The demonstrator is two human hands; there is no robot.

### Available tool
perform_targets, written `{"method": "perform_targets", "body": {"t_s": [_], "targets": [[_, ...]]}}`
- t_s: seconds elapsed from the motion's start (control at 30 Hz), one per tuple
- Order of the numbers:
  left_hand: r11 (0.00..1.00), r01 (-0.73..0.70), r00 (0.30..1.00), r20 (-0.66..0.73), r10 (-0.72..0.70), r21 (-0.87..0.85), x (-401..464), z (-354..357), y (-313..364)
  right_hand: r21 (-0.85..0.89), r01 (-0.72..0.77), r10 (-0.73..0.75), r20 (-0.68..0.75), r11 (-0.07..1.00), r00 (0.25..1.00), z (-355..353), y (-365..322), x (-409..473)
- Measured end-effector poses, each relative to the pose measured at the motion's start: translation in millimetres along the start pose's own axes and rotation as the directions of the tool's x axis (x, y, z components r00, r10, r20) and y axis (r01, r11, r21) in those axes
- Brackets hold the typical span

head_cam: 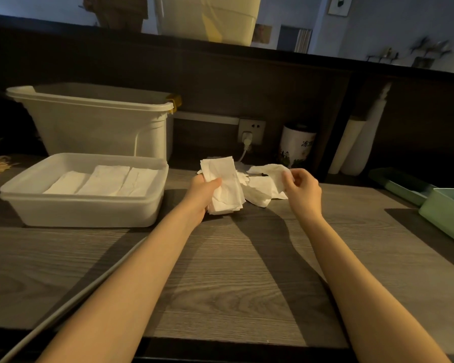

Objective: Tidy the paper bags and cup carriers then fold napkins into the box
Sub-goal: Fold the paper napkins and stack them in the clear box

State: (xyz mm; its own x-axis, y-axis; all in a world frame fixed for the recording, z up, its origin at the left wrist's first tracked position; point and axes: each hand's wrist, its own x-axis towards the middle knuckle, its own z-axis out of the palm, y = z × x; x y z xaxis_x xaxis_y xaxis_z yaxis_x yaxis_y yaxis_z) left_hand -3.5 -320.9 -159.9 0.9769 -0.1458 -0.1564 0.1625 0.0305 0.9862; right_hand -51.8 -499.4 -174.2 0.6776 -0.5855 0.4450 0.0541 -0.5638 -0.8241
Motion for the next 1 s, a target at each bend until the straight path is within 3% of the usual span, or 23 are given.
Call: {"method": "perform_targets", "body": {"t_s": [0.17,0.33,0.43,0.57,0.73,0.83,1.0], "targets": [[1.000,-0.003,1.000,-0.015,0.003,-0.021,1,-2,-2,0.386,-0.137,0.089,0.141,0.912,0.986,-7,-22,-3],[0.983,0.111,0.993,0.050,-0.104,-0.146,-2,-2,-1,0.533,-0.320,0.108,0.390,0.783,0.915,-8,-33,-10],[0.936,0.201,0.966,0.215,-0.141,-0.290,-8,1,1,0.437,-0.344,0.129,0.450,0.831,0.884,-1,-34,-18],[0.931,0.207,0.945,0.309,-0.110,-0.301,-5,1,0,0.336,-0.408,0.199,0.512,0.849,0.835,3,-31,-21],[1.000,0.005,0.984,0.179,-0.002,-0.013,-5,2,-4,0.255,-0.356,0.164,0.557,0.899,0.814,-1,-31,-18],[0.971,-0.135,0.969,0.231,0.089,0.195,-4,4,-5,0.188,-0.384,0.227,0.550,0.904,0.804,-2,-32,-18],[0.939,-0.257,0.931,0.321,0.176,0.229,-5,5,-6,0.031,-0.110,0.084,0.458,0.993,0.885,-3,-34,-22]]}}
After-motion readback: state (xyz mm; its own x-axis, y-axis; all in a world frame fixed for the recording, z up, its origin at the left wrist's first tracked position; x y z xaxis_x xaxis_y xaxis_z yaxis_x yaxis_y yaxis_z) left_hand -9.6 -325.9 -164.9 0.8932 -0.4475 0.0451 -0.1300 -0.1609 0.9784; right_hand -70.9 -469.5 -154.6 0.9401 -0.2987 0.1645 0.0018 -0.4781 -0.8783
